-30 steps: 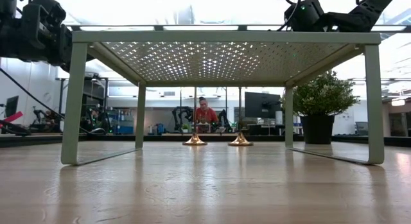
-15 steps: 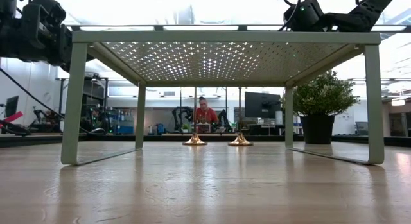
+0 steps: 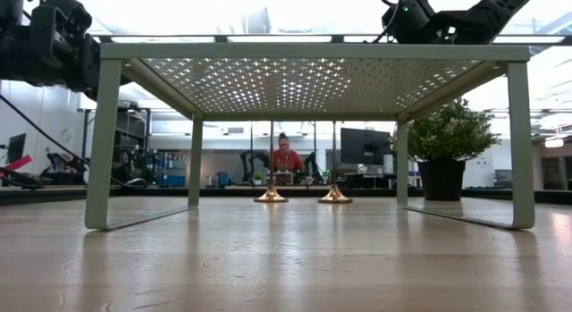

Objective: Pick & Place candle stick holders
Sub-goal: Put the top right gold candle holder on the shelf

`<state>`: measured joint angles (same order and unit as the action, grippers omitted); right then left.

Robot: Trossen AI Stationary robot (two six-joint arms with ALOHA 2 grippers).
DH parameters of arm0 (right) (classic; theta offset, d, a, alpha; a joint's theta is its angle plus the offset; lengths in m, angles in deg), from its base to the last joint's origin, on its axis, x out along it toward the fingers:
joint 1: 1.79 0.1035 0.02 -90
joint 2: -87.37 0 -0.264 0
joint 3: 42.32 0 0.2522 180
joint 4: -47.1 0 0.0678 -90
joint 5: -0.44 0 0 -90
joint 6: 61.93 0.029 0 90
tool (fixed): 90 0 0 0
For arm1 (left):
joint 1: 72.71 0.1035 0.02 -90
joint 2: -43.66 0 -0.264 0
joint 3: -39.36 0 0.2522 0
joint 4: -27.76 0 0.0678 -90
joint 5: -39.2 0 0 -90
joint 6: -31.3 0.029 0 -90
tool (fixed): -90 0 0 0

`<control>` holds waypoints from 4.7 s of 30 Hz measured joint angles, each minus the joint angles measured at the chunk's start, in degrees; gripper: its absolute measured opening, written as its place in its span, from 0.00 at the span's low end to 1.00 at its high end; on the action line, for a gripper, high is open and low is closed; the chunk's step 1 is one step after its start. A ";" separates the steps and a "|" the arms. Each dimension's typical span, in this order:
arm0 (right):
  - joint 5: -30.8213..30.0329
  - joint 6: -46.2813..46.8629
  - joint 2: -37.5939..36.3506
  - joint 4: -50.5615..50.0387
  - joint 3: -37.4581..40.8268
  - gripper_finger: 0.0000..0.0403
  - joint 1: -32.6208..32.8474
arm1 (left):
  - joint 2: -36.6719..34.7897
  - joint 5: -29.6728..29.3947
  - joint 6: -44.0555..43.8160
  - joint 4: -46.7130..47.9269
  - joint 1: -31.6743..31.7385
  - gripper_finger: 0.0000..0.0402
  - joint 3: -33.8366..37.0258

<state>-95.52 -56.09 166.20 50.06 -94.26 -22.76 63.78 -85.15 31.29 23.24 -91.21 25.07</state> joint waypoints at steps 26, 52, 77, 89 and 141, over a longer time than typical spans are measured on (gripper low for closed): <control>0.00 -3.61 5.18 6.48 -0.96 0.35 -1.70 | 0.00 0.02 0.00 0.02 0.00 0.03 0.01; 2.20 -4.04 -3.07 5.58 -0.92 0.08 -1.40 | 0.00 0.00 0.00 0.05 -0.01 0.03 0.01; 8.17 1.26 -31.06 -11.21 -0.92 0.09 7.25 | 0.00 0.01 0.00 0.23 -0.01 0.03 0.02; 7.90 0.96 -31.96 -16.04 -0.92 0.09 14.01 | 0.00 0.00 0.00 0.35 -0.01 0.03 0.00; 11.02 -1.98 -29.74 -12.54 2.19 0.12 15.50 | 0.00 0.00 0.01 0.37 -0.01 0.03 0.01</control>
<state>-84.50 -58.07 136.47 37.52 -92.07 -7.26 63.78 -85.15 31.30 23.61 -91.22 25.08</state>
